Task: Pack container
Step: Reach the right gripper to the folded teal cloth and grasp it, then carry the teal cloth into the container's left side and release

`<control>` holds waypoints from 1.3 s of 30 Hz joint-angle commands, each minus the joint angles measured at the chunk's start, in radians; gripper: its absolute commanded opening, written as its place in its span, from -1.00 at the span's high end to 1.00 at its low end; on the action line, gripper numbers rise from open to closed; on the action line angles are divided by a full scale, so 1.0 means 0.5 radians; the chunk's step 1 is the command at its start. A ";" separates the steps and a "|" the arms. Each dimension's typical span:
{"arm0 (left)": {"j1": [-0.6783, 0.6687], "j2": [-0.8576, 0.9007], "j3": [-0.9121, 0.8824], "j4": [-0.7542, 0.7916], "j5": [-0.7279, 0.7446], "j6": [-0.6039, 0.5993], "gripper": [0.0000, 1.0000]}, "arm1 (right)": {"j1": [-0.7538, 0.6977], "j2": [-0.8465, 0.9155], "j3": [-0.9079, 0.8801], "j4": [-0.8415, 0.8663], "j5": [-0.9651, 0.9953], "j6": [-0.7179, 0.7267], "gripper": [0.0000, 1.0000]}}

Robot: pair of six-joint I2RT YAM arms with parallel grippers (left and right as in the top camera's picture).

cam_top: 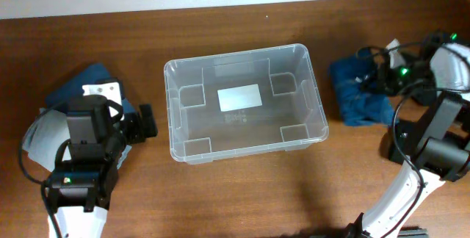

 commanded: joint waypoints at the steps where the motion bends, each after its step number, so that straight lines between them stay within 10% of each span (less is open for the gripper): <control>1: 0.185 0.002 0.040 -0.070 -0.073 0.017 -0.99 | 0.027 -0.363 0.487 -0.226 -0.052 0.021 0.92; 12: 0.732 0.068 0.039 -0.133 -0.052 -0.014 -0.99 | 1.021 -0.745 0.589 -0.262 -0.053 0.716 0.91; 19: 0.735 0.206 0.039 -0.154 -0.051 -0.014 -0.99 | 1.830 -0.705 0.010 0.506 0.185 1.401 0.91; 29: 0.735 0.209 0.039 -0.153 -0.050 -0.014 -0.99 | 2.145 -0.645 -0.974 1.727 0.277 1.913 0.90; 30: 0.735 0.209 0.039 -0.153 -0.051 -0.014 -0.99 | 2.147 -0.644 -0.995 1.760 0.277 1.913 0.70; 32: 0.735 0.209 0.039 -0.152 -0.050 -0.014 -0.99 | 2.147 -0.644 -1.007 1.798 0.276 1.910 -0.98; 39: 0.735 0.209 0.039 -0.150 -0.006 -0.014 -0.99 | 2.059 -0.763 -0.748 1.455 0.464 1.595 -0.97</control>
